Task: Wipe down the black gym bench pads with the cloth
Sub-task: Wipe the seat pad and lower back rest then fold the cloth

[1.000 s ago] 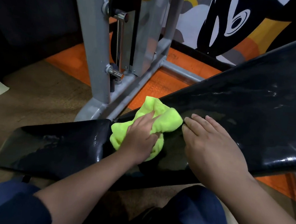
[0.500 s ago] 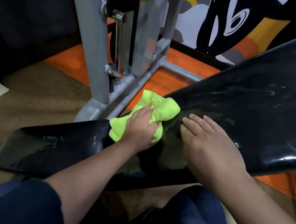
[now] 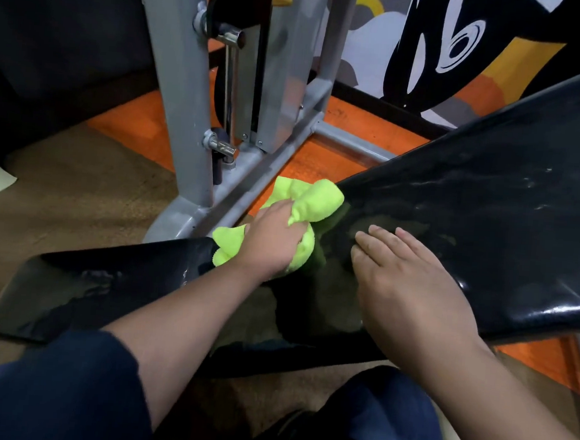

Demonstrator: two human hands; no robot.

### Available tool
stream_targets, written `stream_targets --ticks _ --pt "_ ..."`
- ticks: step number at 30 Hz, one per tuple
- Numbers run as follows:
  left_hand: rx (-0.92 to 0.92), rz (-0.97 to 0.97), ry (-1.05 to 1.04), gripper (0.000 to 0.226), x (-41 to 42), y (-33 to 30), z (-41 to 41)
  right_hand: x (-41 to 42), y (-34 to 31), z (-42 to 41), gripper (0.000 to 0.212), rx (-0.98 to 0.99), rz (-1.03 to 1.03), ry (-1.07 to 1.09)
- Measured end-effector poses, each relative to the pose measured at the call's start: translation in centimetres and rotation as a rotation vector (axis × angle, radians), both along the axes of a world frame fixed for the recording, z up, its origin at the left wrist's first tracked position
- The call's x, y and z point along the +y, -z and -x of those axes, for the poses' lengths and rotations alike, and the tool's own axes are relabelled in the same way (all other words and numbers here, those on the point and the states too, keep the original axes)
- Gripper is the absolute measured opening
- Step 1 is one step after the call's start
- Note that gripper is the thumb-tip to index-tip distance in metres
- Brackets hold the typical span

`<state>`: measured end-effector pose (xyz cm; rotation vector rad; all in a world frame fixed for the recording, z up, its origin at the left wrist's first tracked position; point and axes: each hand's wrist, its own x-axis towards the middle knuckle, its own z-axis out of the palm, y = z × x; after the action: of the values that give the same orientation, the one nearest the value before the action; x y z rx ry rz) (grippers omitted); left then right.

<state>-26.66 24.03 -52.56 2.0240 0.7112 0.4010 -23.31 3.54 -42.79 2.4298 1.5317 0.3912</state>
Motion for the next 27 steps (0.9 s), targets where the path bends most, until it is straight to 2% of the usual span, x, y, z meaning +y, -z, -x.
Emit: stream_targets --ticks 2,5,10,13,15,19,23,27 --pt "-0.029 0.003 0.039 0.053 0.5 1.3 1.0 -0.1 0.2 0.1 0.048 0.001 -0.011 0.005" --pt "0.036 0.036 -0.075 0.039 1.5 0.8 0.3 0.1 0.0 0.0 0.052 0.006 -0.007 0.01" --pt "-0.023 -0.021 0.056 0.061 1.1 2.7 1.1 -0.1 0.2 0.2 0.05 0.002 -0.024 0.011" --pt "0.025 0.044 -0.05 0.042 2.0 2.2 1.0 0.2 0.2 0.1 0.05 0.011 -0.02 0.017" --pt "0.062 0.005 -0.083 0.035 1.4 1.2 0.4 0.3 0.3 0.1 0.05 0.025 -0.02 0.014" --pt "-0.003 -0.054 0.087 0.059 2.2 4.0 3.0 0.0 0.0 0.5 0.043 0.041 -0.031 0.03" --pt "0.055 0.052 -0.071 0.042 2.2 2.2 2.0 2.8 0.2 0.9 0.03 0.093 -0.011 0.042" --pt "-0.01 -0.016 0.058 0.059 1.5 4.3 3.9 3.9 1.1 1.1 0.027 0.086 0.065 -0.004"
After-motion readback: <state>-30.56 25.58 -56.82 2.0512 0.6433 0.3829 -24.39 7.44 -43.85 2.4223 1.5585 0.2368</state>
